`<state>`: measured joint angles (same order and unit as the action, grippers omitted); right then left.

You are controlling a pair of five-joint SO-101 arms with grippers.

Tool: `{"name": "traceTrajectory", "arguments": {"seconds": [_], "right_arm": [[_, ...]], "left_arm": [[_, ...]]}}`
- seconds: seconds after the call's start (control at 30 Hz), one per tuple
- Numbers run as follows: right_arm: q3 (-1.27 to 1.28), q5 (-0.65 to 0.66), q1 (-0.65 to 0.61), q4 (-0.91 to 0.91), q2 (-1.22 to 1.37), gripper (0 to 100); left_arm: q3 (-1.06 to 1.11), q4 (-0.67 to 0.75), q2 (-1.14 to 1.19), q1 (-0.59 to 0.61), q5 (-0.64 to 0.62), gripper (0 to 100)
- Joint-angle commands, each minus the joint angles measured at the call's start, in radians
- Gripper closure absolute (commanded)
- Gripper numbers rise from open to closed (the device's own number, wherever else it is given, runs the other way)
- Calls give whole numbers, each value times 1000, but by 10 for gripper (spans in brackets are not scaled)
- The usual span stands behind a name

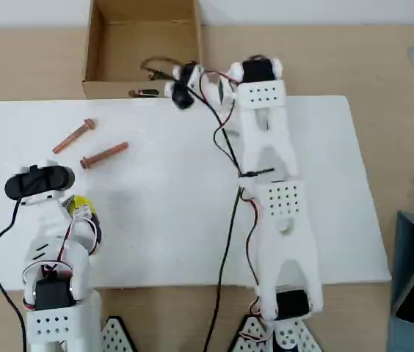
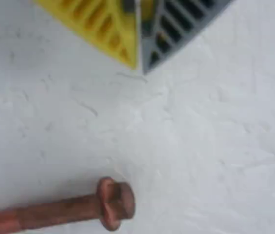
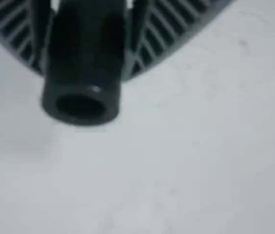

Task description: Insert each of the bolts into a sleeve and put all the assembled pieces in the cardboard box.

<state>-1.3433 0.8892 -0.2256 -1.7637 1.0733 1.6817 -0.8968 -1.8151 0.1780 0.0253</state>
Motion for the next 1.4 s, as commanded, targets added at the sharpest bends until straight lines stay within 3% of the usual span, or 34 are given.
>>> {"name": "traceTrajectory", "arguments": {"seconds": [0.0,0.27,0.73,1.0,1.2,1.37], "right_arm": [[-81,-46,-18,-26,-90,988],[171,-161,-70,-26,-444,988],[934,-393,-64,-25,-1201,988],[1224,-652,-62,-25,-1486,988],[1360,-813,36,-9,-1543,988],[1388,-830,156,-12,-1580,988]], "left_arm": [[11,-3,-10,12,8,998],[9,-3,-10,5,9,998],[11,-6,-10,12,5,998],[6,-8,-10,11,6,998],[-75,-80,-8,6,9,997],[-224,-187,5,6,9,953]]}}
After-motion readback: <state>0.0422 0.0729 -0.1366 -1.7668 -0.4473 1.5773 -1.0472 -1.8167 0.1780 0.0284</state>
